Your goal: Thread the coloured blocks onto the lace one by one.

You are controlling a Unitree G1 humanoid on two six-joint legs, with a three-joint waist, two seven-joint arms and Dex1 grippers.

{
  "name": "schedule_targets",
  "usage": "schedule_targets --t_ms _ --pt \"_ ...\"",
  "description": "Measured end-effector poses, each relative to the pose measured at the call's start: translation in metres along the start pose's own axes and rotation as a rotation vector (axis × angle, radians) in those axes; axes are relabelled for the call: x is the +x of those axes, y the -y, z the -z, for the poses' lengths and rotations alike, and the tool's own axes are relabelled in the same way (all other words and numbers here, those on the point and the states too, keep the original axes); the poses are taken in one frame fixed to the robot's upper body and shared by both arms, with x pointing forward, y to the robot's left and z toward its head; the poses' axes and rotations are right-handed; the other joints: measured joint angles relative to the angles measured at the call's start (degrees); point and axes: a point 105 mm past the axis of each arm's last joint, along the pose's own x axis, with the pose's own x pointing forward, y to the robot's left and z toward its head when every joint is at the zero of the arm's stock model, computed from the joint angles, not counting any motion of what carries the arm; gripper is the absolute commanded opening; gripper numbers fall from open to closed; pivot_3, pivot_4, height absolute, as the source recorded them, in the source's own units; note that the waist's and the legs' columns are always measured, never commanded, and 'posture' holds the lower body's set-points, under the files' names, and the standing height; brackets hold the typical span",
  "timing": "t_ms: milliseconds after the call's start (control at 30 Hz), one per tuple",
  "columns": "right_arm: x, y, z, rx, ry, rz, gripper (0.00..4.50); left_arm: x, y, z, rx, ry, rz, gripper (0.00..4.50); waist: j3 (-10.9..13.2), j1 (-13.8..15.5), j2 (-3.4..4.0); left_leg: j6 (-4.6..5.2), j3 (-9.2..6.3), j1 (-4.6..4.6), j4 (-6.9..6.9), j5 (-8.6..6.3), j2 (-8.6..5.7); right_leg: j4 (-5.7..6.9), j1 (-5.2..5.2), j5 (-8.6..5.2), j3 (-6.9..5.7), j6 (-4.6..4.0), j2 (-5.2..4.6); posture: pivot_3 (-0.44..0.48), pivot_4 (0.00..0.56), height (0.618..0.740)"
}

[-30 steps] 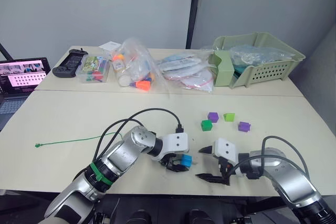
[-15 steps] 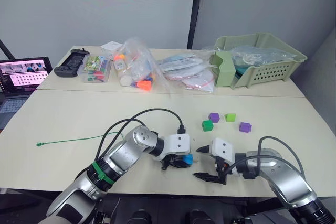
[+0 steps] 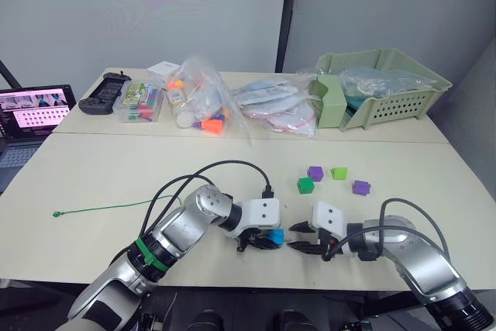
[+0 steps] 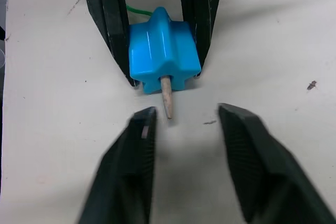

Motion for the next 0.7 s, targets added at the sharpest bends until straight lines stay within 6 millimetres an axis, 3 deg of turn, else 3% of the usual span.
schedule_targets --t_ms 67,100,433,700 --pt "0.002 -0.002 -0.001 -0.002 0.001 -0.015 0.03 0.000 0.000 0.000 0.000 -0.001 0.000 1.39 0.0 0.0 0.00 0.00 -0.01 0.00 0.00 0.00 0.01 0.01 0.00 0.00 0.00 0.00 0.01 0.000 0.150 0.740" --pt "0.004 -0.003 0.000 -0.001 0.001 -0.023 0.00 0.000 0.000 0.000 0.000 -0.001 0.000 1.39 0.0 0.0 0.00 0.00 -0.01 0.00 0.00 0.00 0.00 0.01 0.00 0.00 0.00 0.00 0.01 0.000 0.150 0.740" --pt "0.004 -0.003 -0.001 -0.010 0.004 -0.030 0.00 0.000 0.000 0.000 0.000 -0.002 0.000 1.39 0.0 0.0 0.00 0.00 0.00 0.00 0.01 0.00 0.00 0.03 0.00 0.00 0.00 0.00 0.00 0.000 0.150 0.740" --pt "-0.009 -0.001 0.005 -0.022 -0.035 -0.027 0.00 -0.001 0.000 0.001 0.002 -0.005 0.004 1.39 0.0 0.0 0.00 0.00 0.00 0.00 0.02 0.00 0.00 0.03 0.00 0.00 0.00 0.00 0.00 0.000 0.150 0.740"
